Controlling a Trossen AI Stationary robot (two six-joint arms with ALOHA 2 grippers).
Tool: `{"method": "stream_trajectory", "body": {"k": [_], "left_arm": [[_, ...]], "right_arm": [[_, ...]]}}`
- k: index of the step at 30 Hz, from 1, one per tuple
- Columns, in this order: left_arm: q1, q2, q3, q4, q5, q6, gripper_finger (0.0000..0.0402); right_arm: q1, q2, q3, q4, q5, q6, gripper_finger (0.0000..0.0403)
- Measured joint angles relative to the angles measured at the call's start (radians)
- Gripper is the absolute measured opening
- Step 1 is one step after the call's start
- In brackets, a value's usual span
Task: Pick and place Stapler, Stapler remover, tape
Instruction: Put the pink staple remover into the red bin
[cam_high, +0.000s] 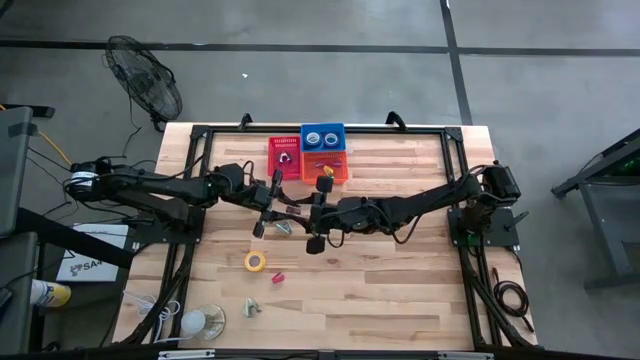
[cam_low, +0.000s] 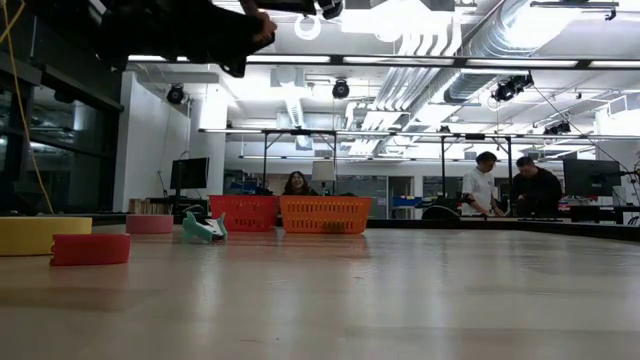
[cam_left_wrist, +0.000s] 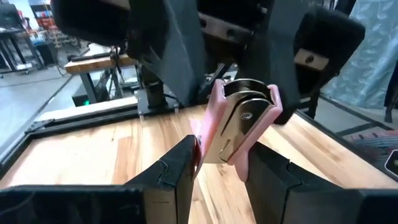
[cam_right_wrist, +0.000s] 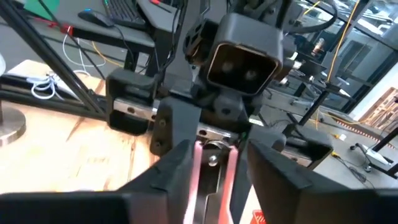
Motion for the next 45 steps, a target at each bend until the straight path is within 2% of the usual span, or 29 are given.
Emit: {"method": "stream_trajectory", "body": {"k": [3, 7, 12, 16, 24, 28, 30, 32, 35, 40, 45], "left_arm": [[0.001, 0.002, 0.0, 0.007, 0.0, 0.002, 0.0116], [0.001, 0.004, 0.0, -0.004, -0.027, 0.007, 0.0115], [0.001, 0.004, 0.0, -0.064, -0.145, 0.025, 0.0096], [0.001, 0.004, 0.0, -0.115, -0.311, 0.027, 0.0094], [0.002, 0.003, 0.0, -0.246, -0.739, 0.036, 0.0105], [0.003, 0.003, 0.0, -0.289, -0.943, 0.045, 0.0106], [0.016, 0.003, 0.0, -0.305, -1.01, 0.063, 0.0106], [0.049, 0.007, 0.0, -0.316, -1.01, 0.061, 0.0107], [0.133, 0.02, 0.0, -0.336, -0.954, 0.028, 0.0107], [0.29, 0.072, 0.001, -0.33, -0.779, -0.06, 0.0107], [0.426, 0.131, 0.001, -0.315, -0.656, -0.123, 0.0107]], "right_arm": [[0.0, 0.0, 0.0, 0.0, 0.003, 0.0, 0.0171], [0.004, -0.003, 0.0, 0.016, 0.019, 0.0, 0.0185], [0.022, -0.032, 0.001, 0.0, 0.142, 0.0, 0.0188], [0.045, -0.059, 0.001, -0.028, 0.314, 0.011, 0.0189], [0.094, -0.08, 0.001, -0.105, 0.786, 0.032, 0.0189], [0.108, -0.08, 0.001, -0.219, 0.914, 0.095, 0.0189], [0.114, -0.08, 0.001, -0.285, 0.952, 0.154, 0.0187], [0.117, -0.08, 0.001, -0.363, 0.96, 0.235, 0.0186], [0.117, -0.08, 0.001, -0.458, 0.94, 0.371, 0.0186], [0.108, -0.08, 0.0, -0.628, 0.823, 0.603, 0.0186], [0.087, -0.08, 0.0, -0.796, 0.713, 0.795, 0.0186]]}}
